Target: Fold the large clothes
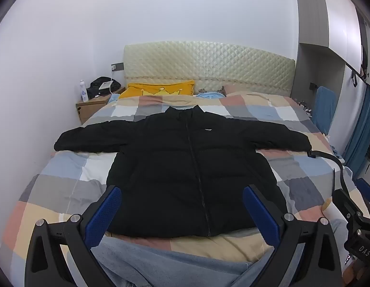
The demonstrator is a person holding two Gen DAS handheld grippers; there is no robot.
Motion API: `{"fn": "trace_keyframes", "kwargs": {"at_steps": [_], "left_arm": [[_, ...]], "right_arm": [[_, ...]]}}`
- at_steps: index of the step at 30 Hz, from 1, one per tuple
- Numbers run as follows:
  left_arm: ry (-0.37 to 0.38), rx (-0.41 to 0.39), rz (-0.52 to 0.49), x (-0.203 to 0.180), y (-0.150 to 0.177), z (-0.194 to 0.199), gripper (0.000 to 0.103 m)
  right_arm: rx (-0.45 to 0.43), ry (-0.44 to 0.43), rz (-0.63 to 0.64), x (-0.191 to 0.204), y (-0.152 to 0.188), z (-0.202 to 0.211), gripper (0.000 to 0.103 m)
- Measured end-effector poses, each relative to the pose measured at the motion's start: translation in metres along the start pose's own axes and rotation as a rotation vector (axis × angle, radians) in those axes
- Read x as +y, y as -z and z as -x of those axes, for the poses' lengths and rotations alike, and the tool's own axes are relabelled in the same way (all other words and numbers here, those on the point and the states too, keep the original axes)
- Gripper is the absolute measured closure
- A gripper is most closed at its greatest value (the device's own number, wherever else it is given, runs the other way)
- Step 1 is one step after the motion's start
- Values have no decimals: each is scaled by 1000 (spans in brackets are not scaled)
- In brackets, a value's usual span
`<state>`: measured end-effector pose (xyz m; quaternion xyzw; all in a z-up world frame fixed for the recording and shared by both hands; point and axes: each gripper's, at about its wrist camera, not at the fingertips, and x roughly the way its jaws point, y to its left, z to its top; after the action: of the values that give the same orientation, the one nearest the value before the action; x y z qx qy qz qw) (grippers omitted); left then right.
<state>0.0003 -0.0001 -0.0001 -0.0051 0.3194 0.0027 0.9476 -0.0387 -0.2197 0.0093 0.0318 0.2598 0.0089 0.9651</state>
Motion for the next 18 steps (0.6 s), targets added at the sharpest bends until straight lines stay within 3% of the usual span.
{"fn": "trace_keyframes", "kwargs": {"at_steps": [18], "left_arm": [[0, 3, -7, 0, 2, -3, 0]], "right_arm": [[-1, 4, 5, -1, 1, -1, 0]]}}
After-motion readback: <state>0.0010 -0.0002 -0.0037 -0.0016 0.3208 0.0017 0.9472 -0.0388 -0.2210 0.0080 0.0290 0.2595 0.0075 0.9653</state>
